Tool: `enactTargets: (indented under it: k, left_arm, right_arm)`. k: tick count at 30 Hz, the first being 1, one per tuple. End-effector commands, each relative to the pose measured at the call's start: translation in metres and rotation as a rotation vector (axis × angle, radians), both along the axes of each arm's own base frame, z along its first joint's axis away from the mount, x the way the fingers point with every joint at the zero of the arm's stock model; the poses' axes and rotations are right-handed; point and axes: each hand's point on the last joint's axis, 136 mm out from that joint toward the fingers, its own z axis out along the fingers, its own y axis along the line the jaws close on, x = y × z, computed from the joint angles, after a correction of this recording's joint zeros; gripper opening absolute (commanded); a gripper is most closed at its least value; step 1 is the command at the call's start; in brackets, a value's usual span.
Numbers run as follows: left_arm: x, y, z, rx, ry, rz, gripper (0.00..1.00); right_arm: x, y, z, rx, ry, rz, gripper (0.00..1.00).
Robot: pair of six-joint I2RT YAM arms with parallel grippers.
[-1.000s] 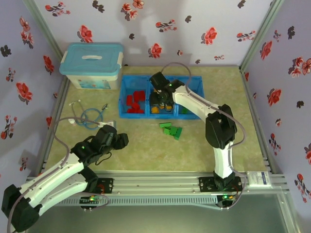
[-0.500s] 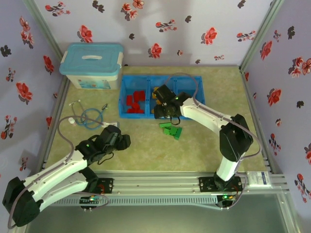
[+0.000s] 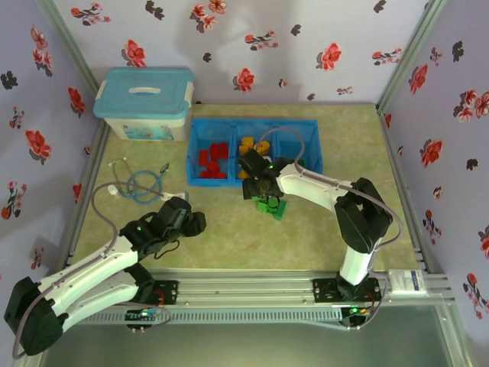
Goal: Sort the legos into containers by color
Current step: Pick up the lego from the center of the table.
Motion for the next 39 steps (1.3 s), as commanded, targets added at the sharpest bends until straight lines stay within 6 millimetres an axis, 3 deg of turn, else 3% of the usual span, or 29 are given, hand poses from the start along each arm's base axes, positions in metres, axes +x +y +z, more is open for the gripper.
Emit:
enactTargets:
  k: [1,17,25,39]
  left_arm:
    - [0.005,-0.002,0.007,-0.012,-0.028,0.016,0.6]
    - [0.003,0.001,0.0,-0.007,-0.02,0.027,0.6]
    - [0.003,0.002,-0.002,-0.002,-0.017,0.028,0.59]
    - [0.003,0.002,-0.004,0.001,-0.017,0.028,0.59]
  right_arm:
    - [0.0,-0.002,-0.014,-0.026,0.001,-0.022,0.78]
    - [0.002,0.004,-0.05,-0.062,0.054,-0.014,0.82]
    - [0.005,0.005,-0.059,-0.078,0.066,-0.004,0.76]
    - [-0.007,0.009,-0.042,-0.09,0.029,0.016,0.63]
